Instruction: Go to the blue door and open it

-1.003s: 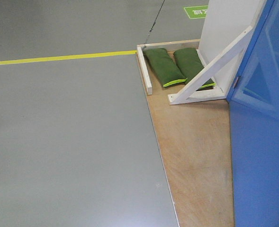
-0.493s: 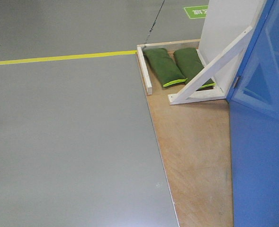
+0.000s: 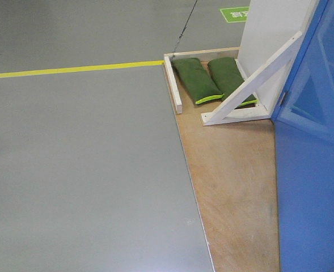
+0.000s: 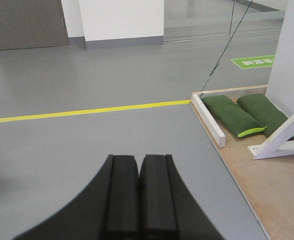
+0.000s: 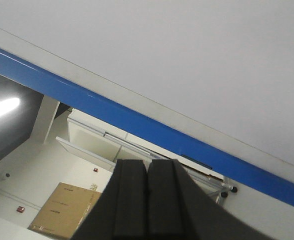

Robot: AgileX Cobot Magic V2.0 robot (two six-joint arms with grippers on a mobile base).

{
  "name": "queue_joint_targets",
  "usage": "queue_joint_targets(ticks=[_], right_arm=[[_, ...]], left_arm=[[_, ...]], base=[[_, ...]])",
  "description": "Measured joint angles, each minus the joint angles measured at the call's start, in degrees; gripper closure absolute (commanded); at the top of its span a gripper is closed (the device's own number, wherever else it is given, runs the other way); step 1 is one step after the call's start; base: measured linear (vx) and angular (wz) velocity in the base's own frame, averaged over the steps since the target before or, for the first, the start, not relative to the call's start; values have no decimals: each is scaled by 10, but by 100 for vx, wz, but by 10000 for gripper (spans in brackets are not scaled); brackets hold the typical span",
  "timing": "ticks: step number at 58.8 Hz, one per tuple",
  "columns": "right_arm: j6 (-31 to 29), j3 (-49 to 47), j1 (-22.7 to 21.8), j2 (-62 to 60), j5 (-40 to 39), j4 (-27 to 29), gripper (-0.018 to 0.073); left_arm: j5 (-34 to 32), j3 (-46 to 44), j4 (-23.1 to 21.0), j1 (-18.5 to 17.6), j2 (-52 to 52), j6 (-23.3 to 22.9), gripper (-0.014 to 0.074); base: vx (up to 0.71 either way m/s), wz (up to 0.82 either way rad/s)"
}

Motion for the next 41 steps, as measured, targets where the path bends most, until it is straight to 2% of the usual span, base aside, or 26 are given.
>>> queue_joint_targets(ticks=[8, 14, 20, 27, 41], right_arm=[[73, -2, 0, 0, 0, 37, 547], [155, -2, 0, 0, -2, 73, 547], [212, -2, 0, 0, -2, 80, 547], [229, -2, 0, 0, -2, 79, 547], [224, -2, 0, 1, 17, 69, 547]], left_arm=[[0, 0, 0, 0, 0, 0, 524], [0, 0, 0, 0, 0, 0, 524], [0, 0, 0, 0, 0, 0, 524], [0, 0, 0, 0, 0, 0, 524], [0, 0, 0, 0, 0, 0, 524]], base=[[0, 0], [0, 0], [0, 0], [0, 0], [0, 0]])
